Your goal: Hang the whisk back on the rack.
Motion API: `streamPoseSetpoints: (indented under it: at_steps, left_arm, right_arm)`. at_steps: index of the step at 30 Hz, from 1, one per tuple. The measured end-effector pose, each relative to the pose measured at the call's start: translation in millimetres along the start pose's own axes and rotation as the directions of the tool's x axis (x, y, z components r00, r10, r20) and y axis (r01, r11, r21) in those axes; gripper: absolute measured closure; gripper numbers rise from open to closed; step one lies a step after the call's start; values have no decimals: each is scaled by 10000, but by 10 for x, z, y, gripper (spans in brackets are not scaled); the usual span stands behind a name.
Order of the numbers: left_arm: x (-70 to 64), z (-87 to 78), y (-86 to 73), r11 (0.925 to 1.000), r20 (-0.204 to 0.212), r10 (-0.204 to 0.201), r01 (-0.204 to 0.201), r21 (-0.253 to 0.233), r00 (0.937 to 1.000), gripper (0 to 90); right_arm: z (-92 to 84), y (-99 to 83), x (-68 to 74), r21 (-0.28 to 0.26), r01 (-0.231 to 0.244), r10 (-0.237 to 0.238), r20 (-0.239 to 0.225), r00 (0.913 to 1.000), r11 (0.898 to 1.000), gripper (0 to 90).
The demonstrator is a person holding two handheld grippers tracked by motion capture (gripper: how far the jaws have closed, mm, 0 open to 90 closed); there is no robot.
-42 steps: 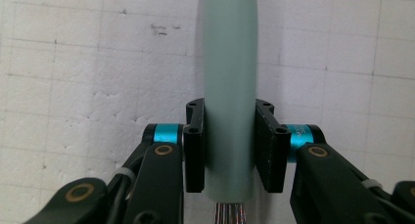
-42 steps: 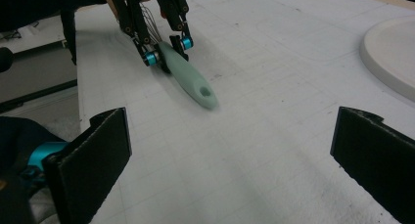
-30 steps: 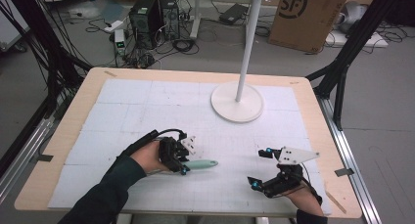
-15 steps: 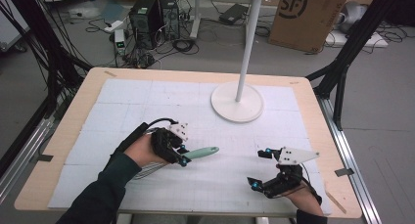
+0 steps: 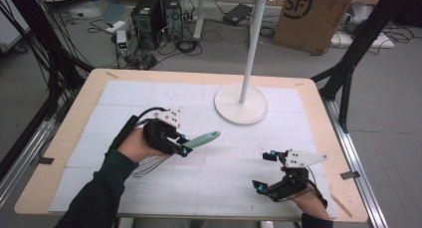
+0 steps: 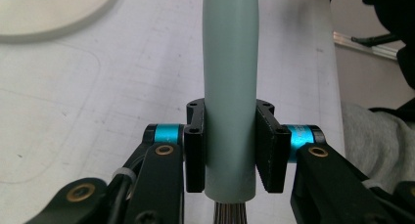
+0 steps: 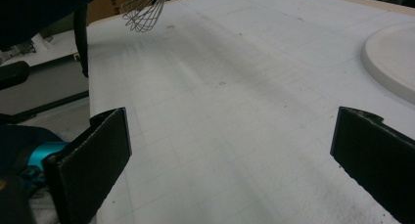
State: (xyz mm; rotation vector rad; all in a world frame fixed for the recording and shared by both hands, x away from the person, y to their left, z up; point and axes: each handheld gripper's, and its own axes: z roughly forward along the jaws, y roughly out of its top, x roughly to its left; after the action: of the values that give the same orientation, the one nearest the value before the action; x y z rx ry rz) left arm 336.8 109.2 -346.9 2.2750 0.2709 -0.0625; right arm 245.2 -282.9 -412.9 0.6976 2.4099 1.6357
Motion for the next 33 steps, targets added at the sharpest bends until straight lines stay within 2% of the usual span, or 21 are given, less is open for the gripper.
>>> streamPoseSetpoints:
  at_steps: [4, 10, 15, 22, 29, 30, 31, 33]
  left_arm:
    - [11, -90, 63, 9993, -85, 51, -54, -374, 10000, 695]
    - [70, -180, 153, 9943, -118, -156, 143, -1052, 9998, 695]
    - [129, -218, 223, 9906, -128, -210, 191, -1355, 9997, 695]
    - [223, -238, 311, 9799, -164, -245, 208, -1984, 9996, 694]
    - [319, -245, 440, 9730, -118, -186, 153, -2301, 9998, 695]
    - [337, -246, 463, 9689, -88, -189, 161, -2470, 9998, 694]
    - [349, -250, 484, 9679, -84, -205, 177, -2505, 9998, 695]
    - [361, -253, 532, 9664, -251, -108, 40, -2572, 9996, 695]
  right_arm:
    - [-11, 2, 0, -102, -22, 22, -36, 10000, 9999, 2]
    - [-19, -2, -7, -117, -39, 39, 12, 10000, 9999, 2]
    - [-21, -7, -18, -125, -40, 40, -19, 10000, 9999, 2]
    - [-48, -13, -27, -230, -101, 101, -26, 9999, 9997, 2]
    - [-73, -19, -41, -302, -161, 160, -11, 9999, 9994, 2]
    - [-75, -19, -43, -314, -157, 157, -17, 9999, 9994, 2]
    - [-78, -20, -47, -353, -140, 140, -3, 9999, 9993, 2]
    - [-83, -20, -50, -388, -148, 147, -18, 9999, 9991, 2]
